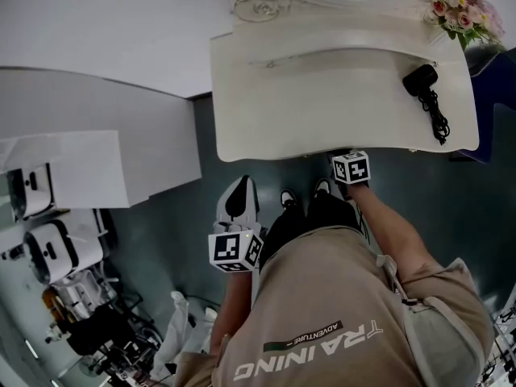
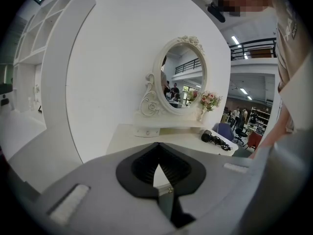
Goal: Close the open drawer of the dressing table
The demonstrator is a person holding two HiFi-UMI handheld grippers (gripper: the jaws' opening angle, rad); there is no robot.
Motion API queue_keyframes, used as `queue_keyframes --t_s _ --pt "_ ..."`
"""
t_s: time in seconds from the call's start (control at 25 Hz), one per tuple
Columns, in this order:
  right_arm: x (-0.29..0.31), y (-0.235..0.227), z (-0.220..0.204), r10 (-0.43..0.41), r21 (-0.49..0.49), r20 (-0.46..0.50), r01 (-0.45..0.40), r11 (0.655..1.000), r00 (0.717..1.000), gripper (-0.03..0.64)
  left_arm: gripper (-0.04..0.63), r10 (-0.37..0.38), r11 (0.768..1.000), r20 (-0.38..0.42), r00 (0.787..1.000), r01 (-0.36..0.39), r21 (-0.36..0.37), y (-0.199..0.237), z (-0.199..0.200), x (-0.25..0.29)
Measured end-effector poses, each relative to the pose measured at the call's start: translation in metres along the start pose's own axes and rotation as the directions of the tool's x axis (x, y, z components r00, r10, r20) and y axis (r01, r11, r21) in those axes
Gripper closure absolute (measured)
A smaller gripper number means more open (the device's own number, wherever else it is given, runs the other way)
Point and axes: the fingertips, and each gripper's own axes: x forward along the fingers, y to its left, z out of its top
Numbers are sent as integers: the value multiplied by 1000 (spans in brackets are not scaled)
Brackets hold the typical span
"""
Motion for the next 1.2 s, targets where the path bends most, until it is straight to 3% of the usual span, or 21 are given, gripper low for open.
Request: queue_keyframes --t_s 0.2,0.4,0.6,0.72,0.92,1.04,1.12,1.2 --pt "-8 5 -9 -3 -62 -19 1 998 1000 614 577 -24 1000 20 1000 24 -7 0 -3 1" --pt "-40 23 -18 5 -46 28 -4 999 1000 614 577 -103 994 28 994 103 30 -8 -3 -6" --pt "-95 44 2 22 -81 112 -13 997 993 614 577 -171 969 62 983 156 193 -21 15 -10" --pt "-127 62 28 31 -124 178 -9 992 983 614 577 -223 957 84 971 202 210 -27 22 -11" --pt "-183 100 77 66 -193 319 -3 981 945 614 577 -268 947 100 958 243 210 -36 33 -9" --pt "-218 129 106 105 -242 418 0 970 902 614 577 -279 947 132 951 249 205 -38 51 -13" --pt "-240 151 123 119 -346 477 61 936 871 615 577 -275 949 156 949 242 201 -38 67 -17" --pt "-257 172 136 125 -457 513 147 878 849 615 577 -254 951 177 951 211 226 -38 85 -24"
